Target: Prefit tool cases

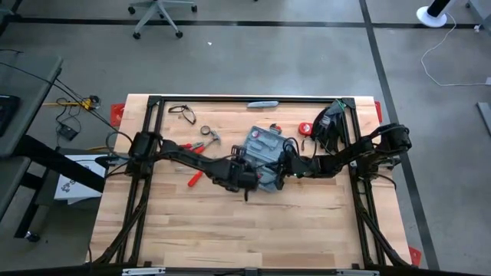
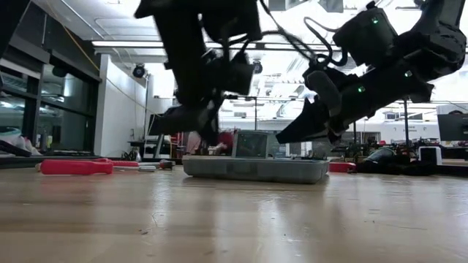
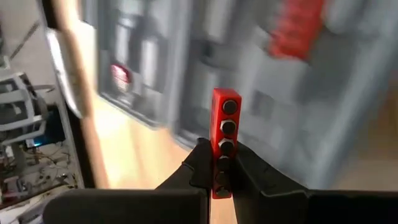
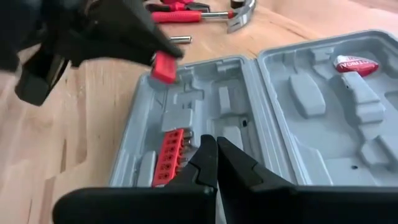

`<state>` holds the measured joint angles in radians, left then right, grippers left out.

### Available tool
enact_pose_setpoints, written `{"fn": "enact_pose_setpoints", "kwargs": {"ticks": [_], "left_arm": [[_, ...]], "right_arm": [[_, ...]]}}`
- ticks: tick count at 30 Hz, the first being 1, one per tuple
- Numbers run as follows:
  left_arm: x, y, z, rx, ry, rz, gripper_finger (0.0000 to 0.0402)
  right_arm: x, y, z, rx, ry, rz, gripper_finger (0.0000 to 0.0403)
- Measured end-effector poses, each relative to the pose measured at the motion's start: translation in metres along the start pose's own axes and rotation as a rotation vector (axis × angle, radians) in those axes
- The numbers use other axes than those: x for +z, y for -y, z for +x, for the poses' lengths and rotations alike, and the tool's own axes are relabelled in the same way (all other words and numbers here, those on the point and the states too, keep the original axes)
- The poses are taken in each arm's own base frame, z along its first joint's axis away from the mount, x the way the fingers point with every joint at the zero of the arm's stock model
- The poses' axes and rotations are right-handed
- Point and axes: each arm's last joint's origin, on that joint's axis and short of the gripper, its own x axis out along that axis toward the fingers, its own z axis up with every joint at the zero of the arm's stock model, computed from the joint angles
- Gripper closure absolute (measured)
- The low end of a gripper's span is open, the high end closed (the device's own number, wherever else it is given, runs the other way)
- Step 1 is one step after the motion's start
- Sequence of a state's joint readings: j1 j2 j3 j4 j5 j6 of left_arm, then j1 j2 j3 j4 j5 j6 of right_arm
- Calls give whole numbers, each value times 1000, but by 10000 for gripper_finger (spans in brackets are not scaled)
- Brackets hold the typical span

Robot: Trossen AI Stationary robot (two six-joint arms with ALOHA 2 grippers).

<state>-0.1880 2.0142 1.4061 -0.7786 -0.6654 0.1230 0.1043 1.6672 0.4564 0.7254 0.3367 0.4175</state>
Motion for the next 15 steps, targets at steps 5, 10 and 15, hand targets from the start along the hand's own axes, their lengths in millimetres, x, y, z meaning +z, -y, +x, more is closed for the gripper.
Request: {"fn": "enact_pose_setpoints", "kwargs": {"ticks": [5,10,15], "left_arm": [[-13,15,10,16,-30,4,382],[-17,20,17,63,-13,-29,382],[-18,23,23,60,6,-41,382]], "right_arm": [[3,-2,0,21,30,-22,402],[14,-6,6,86,50,-14,402],[23,-14,30,111,6,-51,403]]}}
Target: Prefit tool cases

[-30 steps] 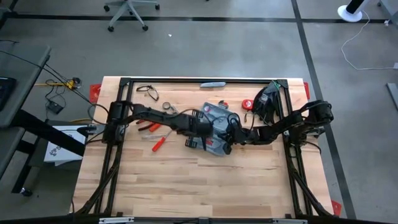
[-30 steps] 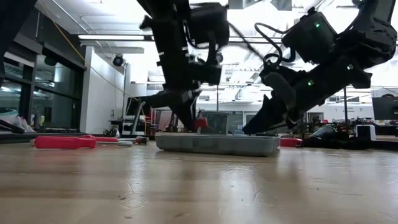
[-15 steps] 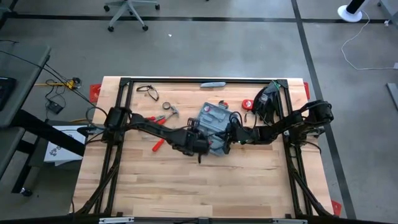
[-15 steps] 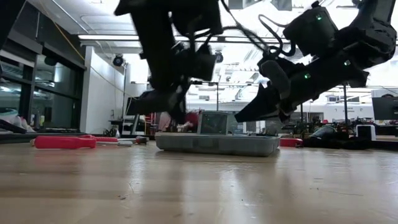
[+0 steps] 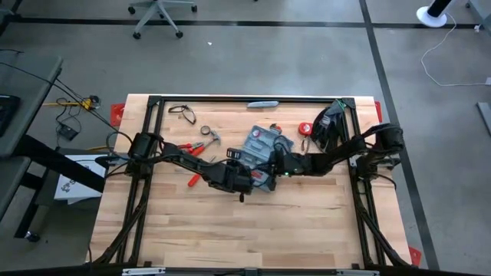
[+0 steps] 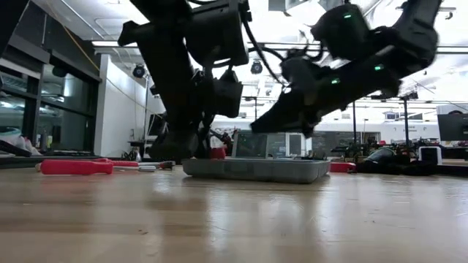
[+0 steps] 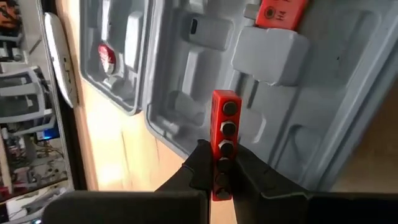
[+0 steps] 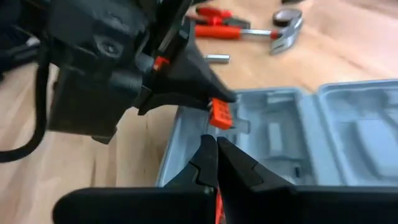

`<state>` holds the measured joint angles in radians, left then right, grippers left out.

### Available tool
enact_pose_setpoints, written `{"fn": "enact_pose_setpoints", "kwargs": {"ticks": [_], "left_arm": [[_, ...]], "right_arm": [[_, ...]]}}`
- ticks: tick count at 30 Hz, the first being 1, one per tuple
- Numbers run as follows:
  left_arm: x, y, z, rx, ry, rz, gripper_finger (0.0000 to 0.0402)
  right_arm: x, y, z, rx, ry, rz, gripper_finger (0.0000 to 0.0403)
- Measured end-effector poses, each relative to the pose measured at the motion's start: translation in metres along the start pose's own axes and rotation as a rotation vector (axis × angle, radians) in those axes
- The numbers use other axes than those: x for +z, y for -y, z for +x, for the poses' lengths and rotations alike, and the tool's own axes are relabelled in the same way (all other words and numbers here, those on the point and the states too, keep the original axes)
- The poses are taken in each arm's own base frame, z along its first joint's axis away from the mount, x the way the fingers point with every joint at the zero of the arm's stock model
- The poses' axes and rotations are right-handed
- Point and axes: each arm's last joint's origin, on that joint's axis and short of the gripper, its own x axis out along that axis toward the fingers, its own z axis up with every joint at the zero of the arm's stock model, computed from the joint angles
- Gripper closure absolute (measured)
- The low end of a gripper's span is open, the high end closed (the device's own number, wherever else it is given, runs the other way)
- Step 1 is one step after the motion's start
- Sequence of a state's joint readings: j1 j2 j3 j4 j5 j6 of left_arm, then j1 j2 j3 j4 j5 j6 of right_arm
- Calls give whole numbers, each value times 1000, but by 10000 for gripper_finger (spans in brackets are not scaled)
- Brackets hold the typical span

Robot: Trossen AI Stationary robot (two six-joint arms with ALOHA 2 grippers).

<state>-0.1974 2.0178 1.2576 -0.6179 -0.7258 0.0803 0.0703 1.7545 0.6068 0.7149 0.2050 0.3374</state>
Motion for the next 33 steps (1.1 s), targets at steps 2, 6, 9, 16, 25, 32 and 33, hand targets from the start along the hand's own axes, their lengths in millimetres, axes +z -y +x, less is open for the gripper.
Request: {"fn": "enact_pose_setpoints", "kwargs": {"ticks": [2,6,9,16,25,32,33], "left_arm": [[-2,1,3,0,1,-2,382],[-7,6,7,-30,1,-3,382],[-9,7,10,-30,0,-3,383],[-10,7,11,-20,0,-6,334],[-11,3,5,-18,11,-10,285],[-14,-13,-18,-160,53,-89,272],[-14,-16,-22,-167,61,-108,271]], "right_arm": [[-1,0,12,13,-42,-6,403],[-7,3,35,29,-96,-6,403],[-9,5,44,23,-108,-2,403],[-8,5,44,32,-106,0,403],[-9,5,44,30,-115,4,403],[-9,4,44,30,-119,3,403],[-9,4,44,30,-120,3,403]]}}
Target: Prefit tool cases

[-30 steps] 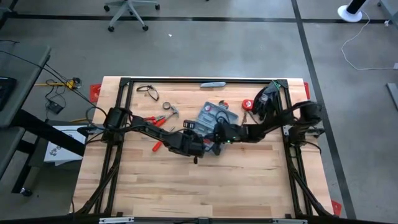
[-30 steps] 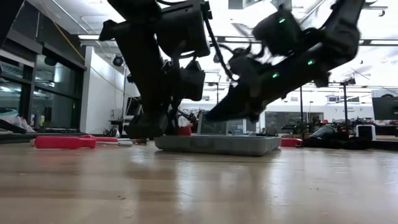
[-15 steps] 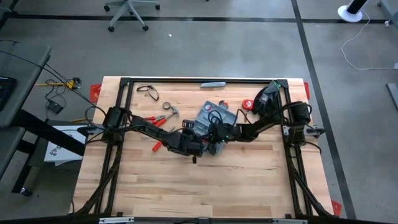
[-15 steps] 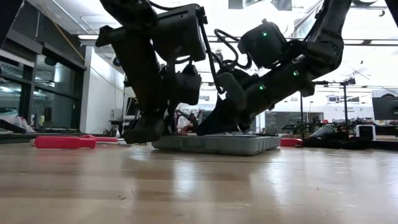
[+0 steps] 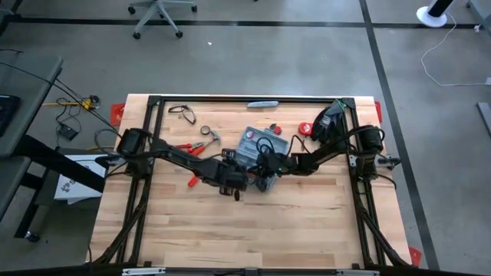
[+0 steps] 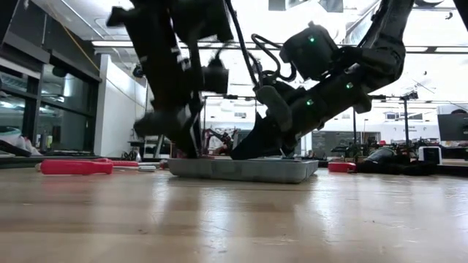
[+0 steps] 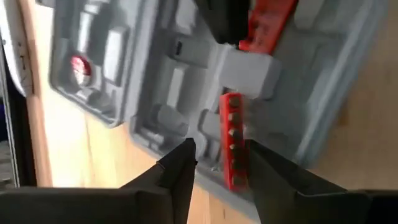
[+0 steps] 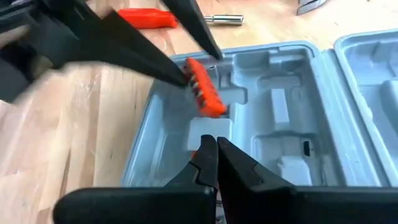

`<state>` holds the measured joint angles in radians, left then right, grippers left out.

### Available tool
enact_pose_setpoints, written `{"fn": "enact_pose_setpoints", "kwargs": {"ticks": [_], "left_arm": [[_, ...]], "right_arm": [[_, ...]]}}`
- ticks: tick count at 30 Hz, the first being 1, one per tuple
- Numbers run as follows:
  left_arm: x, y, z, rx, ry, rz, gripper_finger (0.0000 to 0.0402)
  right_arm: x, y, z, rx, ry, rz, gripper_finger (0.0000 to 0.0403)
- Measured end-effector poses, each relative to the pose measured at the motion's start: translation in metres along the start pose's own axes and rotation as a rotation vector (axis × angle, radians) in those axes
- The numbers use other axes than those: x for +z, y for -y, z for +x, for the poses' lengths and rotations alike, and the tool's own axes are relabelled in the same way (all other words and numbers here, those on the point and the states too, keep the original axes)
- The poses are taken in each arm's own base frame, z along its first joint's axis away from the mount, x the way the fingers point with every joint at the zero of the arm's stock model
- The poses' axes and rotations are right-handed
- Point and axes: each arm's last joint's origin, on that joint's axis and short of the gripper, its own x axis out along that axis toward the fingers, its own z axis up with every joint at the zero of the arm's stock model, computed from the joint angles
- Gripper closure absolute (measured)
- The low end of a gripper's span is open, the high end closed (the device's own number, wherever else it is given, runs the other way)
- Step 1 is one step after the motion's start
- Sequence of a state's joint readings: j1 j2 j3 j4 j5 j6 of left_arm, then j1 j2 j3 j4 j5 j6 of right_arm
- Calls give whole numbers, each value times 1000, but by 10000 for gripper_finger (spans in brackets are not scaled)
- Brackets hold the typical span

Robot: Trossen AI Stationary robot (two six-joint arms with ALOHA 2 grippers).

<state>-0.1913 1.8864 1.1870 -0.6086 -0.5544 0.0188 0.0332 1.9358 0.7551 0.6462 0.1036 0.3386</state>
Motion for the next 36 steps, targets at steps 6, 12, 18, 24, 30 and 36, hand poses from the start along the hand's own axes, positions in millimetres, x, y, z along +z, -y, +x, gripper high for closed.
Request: {"fn": "enact_pose_setpoints", "kwargs": {"ticks": [6,12,18,24,30,36], "left_arm": [[1,-18,-32,26,82,-135,271],[-21,-15,-37,18,64,-312,271],[-48,14,-16,-18,116,-513,271],[-51,20,-17,12,148,-579,271],[-51,21,-30,108,215,-594,271],[-74,19,-53,163,319,-657,271]], "right_arm": [[0,0,0,3,1,-6,403],[1,-6,0,38,17,-32,403],[9,-11,5,76,-49,-164,403],[45,-20,17,115,-197,-391,402],[79,-15,20,93,-213,-498,376],[83,-8,20,120,-204,-540,316]]}}
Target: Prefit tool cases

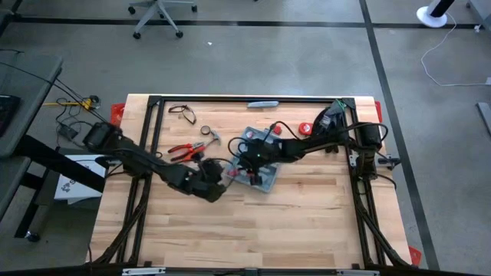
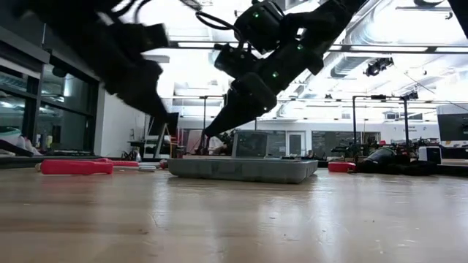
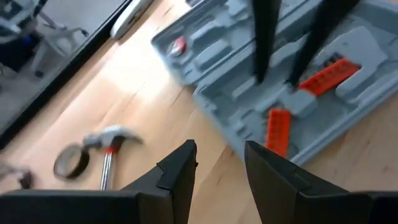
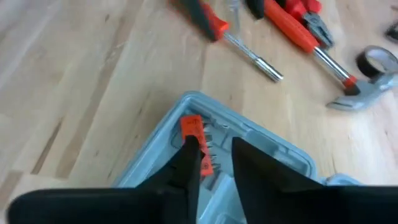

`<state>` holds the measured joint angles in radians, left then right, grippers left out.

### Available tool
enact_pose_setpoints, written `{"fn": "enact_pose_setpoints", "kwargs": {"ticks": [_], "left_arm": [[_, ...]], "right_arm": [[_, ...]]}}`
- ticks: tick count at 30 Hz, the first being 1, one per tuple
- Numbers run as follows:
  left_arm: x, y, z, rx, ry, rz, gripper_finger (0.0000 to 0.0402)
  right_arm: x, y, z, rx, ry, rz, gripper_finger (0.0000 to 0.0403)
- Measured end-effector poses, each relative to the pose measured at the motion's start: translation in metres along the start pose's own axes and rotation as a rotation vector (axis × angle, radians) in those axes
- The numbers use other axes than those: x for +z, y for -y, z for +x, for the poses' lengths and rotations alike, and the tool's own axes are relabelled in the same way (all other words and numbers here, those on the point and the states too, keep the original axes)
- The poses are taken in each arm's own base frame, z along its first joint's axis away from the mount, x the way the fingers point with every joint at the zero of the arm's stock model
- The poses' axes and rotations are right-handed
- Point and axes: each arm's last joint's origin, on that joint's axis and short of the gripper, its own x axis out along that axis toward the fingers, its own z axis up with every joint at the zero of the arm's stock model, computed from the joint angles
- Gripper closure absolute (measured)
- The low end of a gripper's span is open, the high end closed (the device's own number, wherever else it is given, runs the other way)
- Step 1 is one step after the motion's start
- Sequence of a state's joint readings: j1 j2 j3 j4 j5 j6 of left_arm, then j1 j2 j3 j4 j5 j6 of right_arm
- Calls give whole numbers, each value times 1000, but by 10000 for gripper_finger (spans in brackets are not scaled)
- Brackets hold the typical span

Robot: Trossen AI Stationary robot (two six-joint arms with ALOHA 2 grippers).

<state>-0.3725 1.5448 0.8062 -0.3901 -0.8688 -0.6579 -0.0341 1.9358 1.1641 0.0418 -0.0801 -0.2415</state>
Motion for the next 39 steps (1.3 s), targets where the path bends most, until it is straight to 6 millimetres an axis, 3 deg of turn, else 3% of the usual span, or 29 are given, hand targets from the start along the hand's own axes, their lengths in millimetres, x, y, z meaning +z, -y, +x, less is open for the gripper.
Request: {"fn": "enact_pose_setpoints", "kwargs": {"ticks": [7,13,20,30,39], "left_arm": [[-35,-24,-4,-108,136,-254,271],[-42,-35,8,-158,229,-366,271],[-44,-42,31,-213,139,-414,271],[-54,-26,71,-386,62,-466,271],[-50,-2,87,-553,93,-501,271]], "right_arm": [[-6,-4,13,49,10,-51,276],[-12,-6,27,48,-22,-51,271],[-1,0,27,48,-49,-51,271],[-4,0,27,59,-94,-48,271],[-15,-4,24,104,-221,-32,271]]}}
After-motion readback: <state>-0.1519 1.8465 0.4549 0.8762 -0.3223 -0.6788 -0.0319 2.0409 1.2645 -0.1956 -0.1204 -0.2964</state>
